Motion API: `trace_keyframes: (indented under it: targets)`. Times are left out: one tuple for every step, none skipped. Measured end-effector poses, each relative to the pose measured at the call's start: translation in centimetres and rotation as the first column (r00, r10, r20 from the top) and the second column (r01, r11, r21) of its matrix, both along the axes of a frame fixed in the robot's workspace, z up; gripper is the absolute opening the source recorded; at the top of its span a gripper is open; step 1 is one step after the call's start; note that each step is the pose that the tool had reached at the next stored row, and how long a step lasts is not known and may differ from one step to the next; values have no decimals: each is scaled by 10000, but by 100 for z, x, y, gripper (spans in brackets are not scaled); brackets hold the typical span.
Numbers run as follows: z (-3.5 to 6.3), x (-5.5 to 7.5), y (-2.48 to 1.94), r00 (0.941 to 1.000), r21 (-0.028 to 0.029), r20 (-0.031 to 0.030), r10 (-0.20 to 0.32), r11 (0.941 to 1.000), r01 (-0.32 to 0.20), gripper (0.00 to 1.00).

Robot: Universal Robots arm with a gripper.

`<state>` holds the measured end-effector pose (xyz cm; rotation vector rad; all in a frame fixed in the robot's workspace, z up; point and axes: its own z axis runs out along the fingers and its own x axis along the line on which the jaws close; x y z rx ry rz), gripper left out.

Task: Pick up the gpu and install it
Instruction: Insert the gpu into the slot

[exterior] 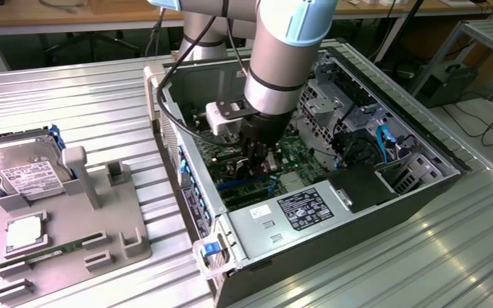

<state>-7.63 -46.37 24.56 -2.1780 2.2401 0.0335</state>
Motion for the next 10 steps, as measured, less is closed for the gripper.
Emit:
trace_keyframes:
  targets:
    - [-1,-1,1,10000,0,-1,-3,10000,3,28]
    - [-3,-1,3,10000,2,-1,-6,10000,6,28]
    - [-4,-2,7,10000,2,-2,-11,10000,11,28]
    - [-4,-2,14,10000,1,-4,-16,10000,16,28]
    - [-6,-3,17,10000,2,-3,-18,10000,18,28]
    - [-7,-5,17,10000,1,-4,-19,10000,19,28]
    - [-7,-7,18,10000,0,-5,-21,10000,21,28]
    - [-9,-10,19,10000,0,-4,-23,10000,23,28]
    - [-11,-14,19,10000,0,-4,-23,10000,23,28]
    - [-14,-16,19,10000,2,-4,-24,10000,24,28]
